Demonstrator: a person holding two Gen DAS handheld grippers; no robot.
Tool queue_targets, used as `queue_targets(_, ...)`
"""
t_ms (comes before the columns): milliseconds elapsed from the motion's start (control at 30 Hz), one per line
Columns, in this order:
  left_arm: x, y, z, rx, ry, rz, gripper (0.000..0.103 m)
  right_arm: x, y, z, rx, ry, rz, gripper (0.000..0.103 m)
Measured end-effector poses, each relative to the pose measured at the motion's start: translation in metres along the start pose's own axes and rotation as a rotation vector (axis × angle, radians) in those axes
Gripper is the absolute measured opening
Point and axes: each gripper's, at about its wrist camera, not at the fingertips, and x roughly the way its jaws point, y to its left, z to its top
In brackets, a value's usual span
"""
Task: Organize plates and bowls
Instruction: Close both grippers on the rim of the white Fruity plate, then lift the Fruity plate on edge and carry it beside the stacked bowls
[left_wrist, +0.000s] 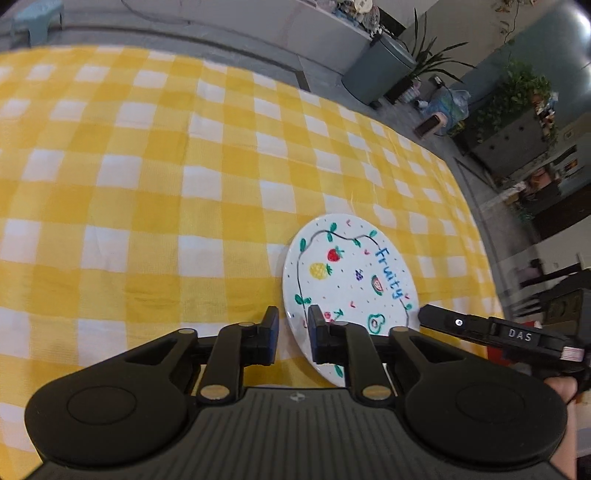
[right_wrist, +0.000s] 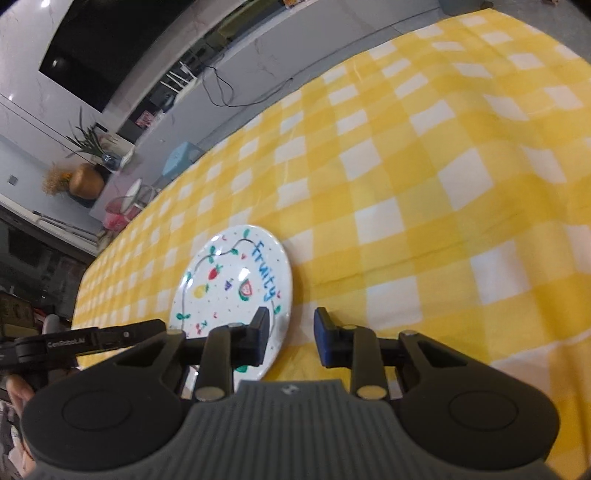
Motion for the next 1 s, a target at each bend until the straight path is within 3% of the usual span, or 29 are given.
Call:
queue_targets(100,0.009,0.007,0.004,-0.031,0.034,-0.038,0.02,0.002,-0.007,0.0,0.044,-0.003,0.051,0.026)
queue_targets(200,0.011,0.01,0.005,-0.051,0.029,-0.079,0.021,0.007,-0.012,-0.001,0.077,0.006,0.078,0.014)
queue_targets(367,0.012,0.018,0.005,-0.093,0.012,-0.117,0.021,0.008,-0.015,-0.004,0.082,0.004,0.091,0.006)
queue_targets(433,0.011,0.014,0.003,-0.06,0.002,-0.1,0.02,0.007,-0.003,-0.005,0.004,0.001,0.05,0.007)
queue_targets(567,0.006,0.002,0.002,0.018,-0.008,-0.031,0.02,0.007,0.003,-0.007,-0.009,0.01,0.047,0.007)
queue_targets(1000,0.005,-0.011,-0.002,0.069,0.016,-0.069,0.02,-0.031,0.012,-0.01,-0.018,-0.038,0.076,0.007)
